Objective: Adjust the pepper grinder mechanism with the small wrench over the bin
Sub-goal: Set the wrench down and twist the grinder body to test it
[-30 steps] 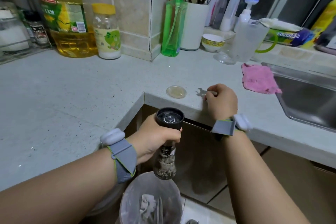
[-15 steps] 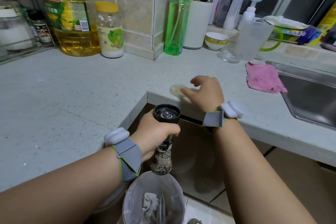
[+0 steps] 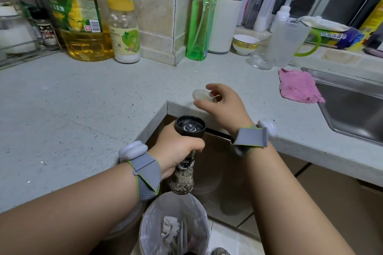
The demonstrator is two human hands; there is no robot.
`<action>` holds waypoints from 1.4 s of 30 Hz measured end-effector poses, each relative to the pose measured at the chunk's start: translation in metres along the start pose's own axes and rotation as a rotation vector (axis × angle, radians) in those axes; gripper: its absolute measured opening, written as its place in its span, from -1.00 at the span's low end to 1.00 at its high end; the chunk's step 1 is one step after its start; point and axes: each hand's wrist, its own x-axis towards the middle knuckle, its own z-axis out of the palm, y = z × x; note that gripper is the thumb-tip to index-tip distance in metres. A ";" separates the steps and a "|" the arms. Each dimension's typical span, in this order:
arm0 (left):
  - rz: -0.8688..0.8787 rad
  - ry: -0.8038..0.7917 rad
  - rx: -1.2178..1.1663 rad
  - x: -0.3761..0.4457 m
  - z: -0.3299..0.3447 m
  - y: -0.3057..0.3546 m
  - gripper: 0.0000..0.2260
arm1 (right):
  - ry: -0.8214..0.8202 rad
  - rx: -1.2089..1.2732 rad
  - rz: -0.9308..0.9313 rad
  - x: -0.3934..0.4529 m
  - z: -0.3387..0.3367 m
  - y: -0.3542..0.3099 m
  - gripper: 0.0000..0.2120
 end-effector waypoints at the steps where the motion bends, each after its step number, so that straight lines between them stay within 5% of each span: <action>1: 0.007 -0.004 0.006 -0.001 0.000 0.000 -0.53 | -0.035 0.101 0.029 -0.008 -0.003 -0.001 -0.52; 7: 0.058 -0.036 0.054 -0.003 0.000 0.001 -0.55 | -0.108 0.235 0.066 -0.041 -0.008 -0.011 -0.70; 17: 0.041 -0.021 0.071 -0.003 -0.001 0.002 -0.63 | -0.041 0.622 0.015 -0.060 0.004 -0.008 -0.68; 22: 0.117 -0.122 0.066 -0.007 0.000 0.004 -0.54 | -0.017 0.420 -0.023 -0.080 0.010 0.004 -0.66; 31: 0.083 -0.093 0.121 -0.011 0.000 0.004 -0.76 | -0.093 0.211 -0.016 -0.089 0.008 0.001 -0.59; 38: 0.197 -0.135 0.672 -0.021 -0.001 0.018 -0.86 | -0.436 -0.267 0.018 -0.080 -0.027 -0.018 -0.48; 42: 0.224 -0.111 0.842 -0.021 -0.003 0.021 -0.85 | -0.491 -0.311 -0.010 -0.084 -0.030 -0.025 -0.49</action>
